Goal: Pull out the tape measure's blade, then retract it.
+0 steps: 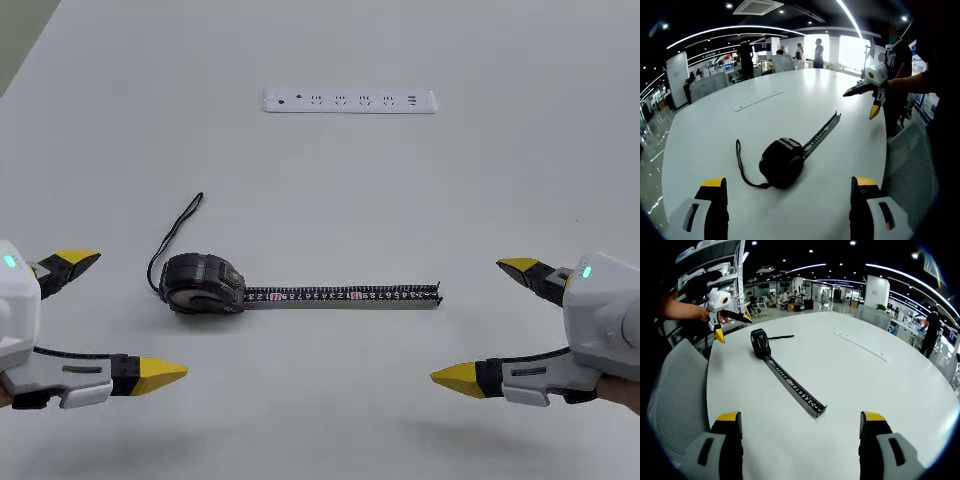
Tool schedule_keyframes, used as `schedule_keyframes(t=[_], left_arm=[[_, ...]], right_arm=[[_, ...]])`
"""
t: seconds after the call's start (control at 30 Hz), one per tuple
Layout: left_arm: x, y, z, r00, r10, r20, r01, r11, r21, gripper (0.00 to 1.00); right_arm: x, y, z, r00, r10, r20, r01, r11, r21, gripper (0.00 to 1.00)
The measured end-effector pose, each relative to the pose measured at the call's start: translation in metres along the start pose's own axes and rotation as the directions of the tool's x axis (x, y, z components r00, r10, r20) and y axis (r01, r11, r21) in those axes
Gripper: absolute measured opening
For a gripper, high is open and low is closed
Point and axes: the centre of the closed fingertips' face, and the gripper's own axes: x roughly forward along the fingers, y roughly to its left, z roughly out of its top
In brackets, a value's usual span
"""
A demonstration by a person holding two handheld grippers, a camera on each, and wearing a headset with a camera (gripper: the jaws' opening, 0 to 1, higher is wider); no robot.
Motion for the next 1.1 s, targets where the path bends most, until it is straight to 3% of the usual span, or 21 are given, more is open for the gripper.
schedule_keyframes(t=[0.43, 0.87, 1.1], left_arm=[[-0.012, -0.017, 0.009, 0.9944, 0.093, 0.050, -0.090, 0.994, -0.055, 1.00], [-0.011, -0.047, 0.013, 0.9867, 0.133, 0.094, -0.119, 0.982, -0.145, 1.00], [-0.012, -0.055, 0.015, 0.9816, 0.163, 0.099, -0.145, 0.975, -0.169, 1.00]], right_arm=[[-0.014, 0.017, 0.011, 0.9943, -0.095, 0.048, 0.092, 0.994, 0.060, 1.00], [-0.021, 0.040, 0.017, 0.9872, -0.142, 0.072, 0.132, 0.983, 0.129, 1.00], [-0.021, 0.051, 0.021, 0.9848, -0.154, 0.080, 0.140, 0.977, 0.158, 1.00]])
